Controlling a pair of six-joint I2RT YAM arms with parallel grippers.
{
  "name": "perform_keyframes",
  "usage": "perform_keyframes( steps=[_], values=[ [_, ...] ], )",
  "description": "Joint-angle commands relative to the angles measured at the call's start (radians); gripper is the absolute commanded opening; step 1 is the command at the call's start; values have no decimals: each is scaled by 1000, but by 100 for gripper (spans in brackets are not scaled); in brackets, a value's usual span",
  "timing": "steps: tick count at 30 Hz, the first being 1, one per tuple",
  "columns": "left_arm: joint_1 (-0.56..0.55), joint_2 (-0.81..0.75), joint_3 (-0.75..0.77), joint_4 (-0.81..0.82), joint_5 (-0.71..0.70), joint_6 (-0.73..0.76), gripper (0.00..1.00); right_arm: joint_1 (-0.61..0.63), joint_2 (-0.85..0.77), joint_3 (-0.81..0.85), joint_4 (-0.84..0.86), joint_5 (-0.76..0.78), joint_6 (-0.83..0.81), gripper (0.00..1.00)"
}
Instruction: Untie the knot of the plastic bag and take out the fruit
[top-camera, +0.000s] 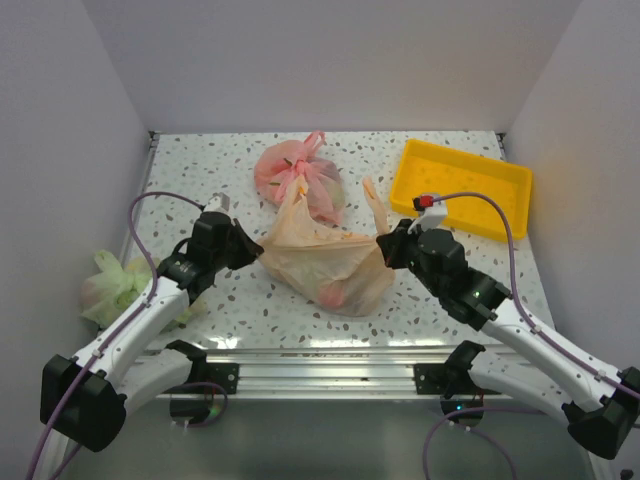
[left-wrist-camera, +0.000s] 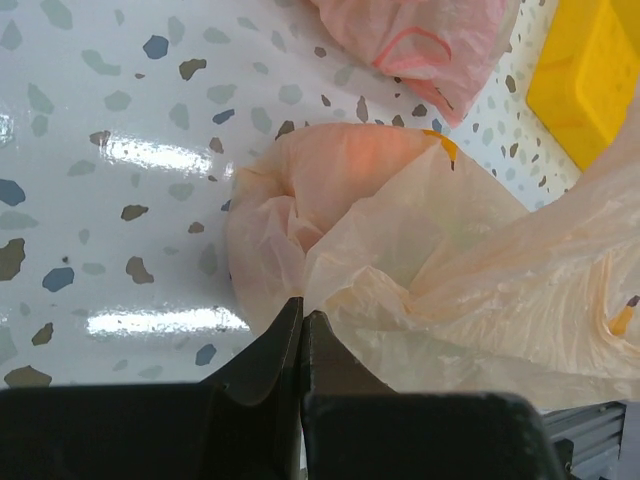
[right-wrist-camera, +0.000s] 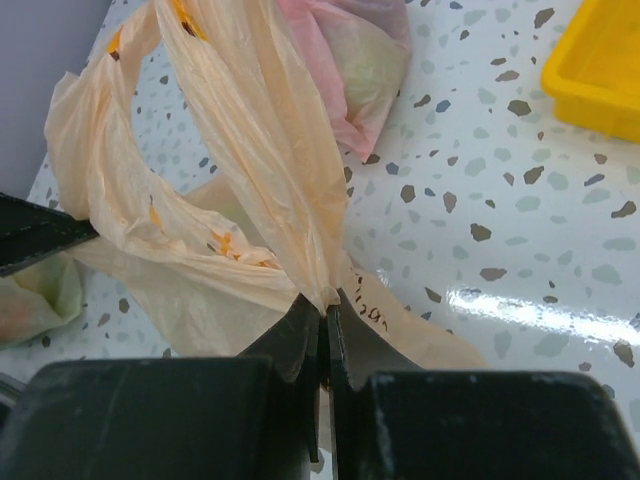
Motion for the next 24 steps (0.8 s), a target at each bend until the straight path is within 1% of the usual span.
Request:
perform_keyframes(
  steps=[1, 3, 6, 7, 10, 12, 14, 15, 17, 20, 22, 23, 24],
  values=[
    [12, -29, -18, 99, -10, -40, 0, -10, 47, 23, 89, -9, 17, 0],
    [12, -22, 10, 140, 13, 4, 0, -10, 90, 89, 92, -43, -34, 0],
    [12, 7, 101, 177, 14, 102, 0, -10, 149, 176, 133, -70, -129, 0],
    [12, 21, 152, 177, 4, 124, 0, -8, 162, 204, 133, -72, -149, 0],
    [15, 23, 226, 185, -31, 189, 0, -8, 227, 334, 88, -100, -245, 0],
    [15, 6, 226, 191, -104, 195, 0, -10, 253, 365, 90, -123, -275, 0],
    [14, -38, 185, 182, -205, 167, 0, -10, 261, 356, 116, -133, -286, 0],
    [15, -54, 160, 178, -229, 140, 0, -8, 268, 345, 124, -139, -284, 0],
    [17, -107, 65, 171, -261, 114, 0, -10, 271, 299, 130, -158, -272, 0],
    [17, -193, -87, 142, -267, 31, 0, -10, 265, 189, 172, -175, -220, 0],
    [17, -262, -194, 137, -228, -12, 0, -8, 262, 103, 201, -190, -183, 0],
    [17, -282, -226, 136, -209, -21, 3, -8, 261, 77, 209, -199, -171, 0],
    [17, -299, -252, 132, -194, -28, 9, -8, 261, 51, 216, -204, -156, 0]
  ],
)
